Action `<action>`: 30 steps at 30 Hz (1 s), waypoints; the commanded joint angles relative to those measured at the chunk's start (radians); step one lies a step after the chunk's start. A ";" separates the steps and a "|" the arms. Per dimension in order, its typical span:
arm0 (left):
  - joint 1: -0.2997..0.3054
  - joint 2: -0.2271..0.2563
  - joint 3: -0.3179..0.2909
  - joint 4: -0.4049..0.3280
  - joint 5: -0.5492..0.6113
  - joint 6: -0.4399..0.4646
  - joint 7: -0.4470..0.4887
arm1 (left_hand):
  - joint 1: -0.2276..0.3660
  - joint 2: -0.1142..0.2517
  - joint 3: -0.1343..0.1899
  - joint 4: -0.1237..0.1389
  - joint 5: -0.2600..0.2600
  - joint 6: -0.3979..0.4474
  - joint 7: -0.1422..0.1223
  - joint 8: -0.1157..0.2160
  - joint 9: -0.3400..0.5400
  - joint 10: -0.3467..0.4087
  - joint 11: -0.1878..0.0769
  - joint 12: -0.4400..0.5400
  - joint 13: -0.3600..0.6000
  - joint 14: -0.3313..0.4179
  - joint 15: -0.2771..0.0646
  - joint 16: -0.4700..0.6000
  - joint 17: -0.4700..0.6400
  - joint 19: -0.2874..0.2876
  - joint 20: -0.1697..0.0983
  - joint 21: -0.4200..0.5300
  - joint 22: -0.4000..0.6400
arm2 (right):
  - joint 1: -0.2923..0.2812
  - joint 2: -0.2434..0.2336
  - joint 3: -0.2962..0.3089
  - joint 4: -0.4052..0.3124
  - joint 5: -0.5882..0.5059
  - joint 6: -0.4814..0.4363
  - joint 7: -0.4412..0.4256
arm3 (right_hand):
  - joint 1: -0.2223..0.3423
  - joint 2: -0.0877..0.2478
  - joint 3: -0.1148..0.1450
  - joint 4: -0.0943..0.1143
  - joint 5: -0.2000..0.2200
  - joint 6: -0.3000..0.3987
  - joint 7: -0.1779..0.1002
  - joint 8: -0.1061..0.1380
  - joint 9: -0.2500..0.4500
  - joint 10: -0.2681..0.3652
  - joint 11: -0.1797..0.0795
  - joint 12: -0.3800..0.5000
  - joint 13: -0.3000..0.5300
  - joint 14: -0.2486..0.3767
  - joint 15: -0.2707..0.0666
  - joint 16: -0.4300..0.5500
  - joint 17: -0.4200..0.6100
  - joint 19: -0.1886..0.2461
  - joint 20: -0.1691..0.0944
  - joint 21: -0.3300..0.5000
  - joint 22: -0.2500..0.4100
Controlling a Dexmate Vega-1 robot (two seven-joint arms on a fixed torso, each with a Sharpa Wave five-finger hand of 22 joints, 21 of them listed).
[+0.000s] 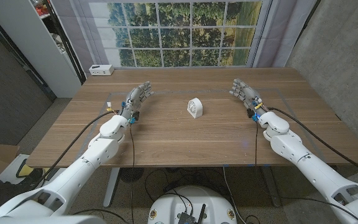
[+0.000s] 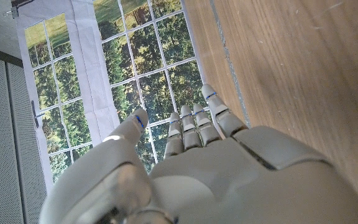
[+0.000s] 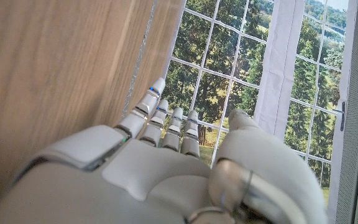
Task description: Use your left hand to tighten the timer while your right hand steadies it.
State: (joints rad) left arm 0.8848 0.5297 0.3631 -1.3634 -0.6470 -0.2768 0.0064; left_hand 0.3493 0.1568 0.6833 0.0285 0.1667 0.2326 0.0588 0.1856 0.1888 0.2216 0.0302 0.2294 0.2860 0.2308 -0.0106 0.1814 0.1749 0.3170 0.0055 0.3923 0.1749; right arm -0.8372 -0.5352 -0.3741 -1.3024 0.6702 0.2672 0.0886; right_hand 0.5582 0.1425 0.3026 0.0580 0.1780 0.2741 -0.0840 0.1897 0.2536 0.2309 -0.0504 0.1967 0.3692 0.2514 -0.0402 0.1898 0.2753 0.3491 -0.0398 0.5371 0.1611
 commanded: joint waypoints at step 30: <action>0.112 0.078 -0.022 -0.164 0.052 0.019 0.078 | 0.016 -0.015 0.005 -0.028 0.004 0.050 -0.012 0.021 0.005 0.040 -0.018 0.018 0.002 0.030 -0.004 0.011 0.002 0.001 0.003 -0.011 0.002 | 0.394 -0.194 -0.204 0.240 -0.156 -0.157 0.700 | 0.245 0.020 0.165 -0.201 0.029 -0.186 -0.055 -0.004 -0.044 -0.151 -0.087 -0.014 -0.090 -0.130 -0.149 0.005 -0.076 -0.048 -0.031 -0.136 0.007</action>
State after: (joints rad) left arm 0.9733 0.5949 0.3412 -1.4846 -0.6174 -0.2574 0.0590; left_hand 0.3572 0.1489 0.6898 0.0050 0.1665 0.2676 0.0520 0.2010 0.1886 0.2488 0.0136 0.2408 0.2858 0.2468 -0.0161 0.1850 0.1749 0.3168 0.0055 0.3875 0.1747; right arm -0.6079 -0.6873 -0.4960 -1.1728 0.5983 0.1500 0.5670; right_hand 0.8080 0.1708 0.4753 -0.1430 0.2107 0.0978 -0.1315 0.1848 0.2088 0.0908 -0.1320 0.1771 0.2783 0.1270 -0.0410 0.1897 0.1980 0.3108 -0.0413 0.4092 0.1656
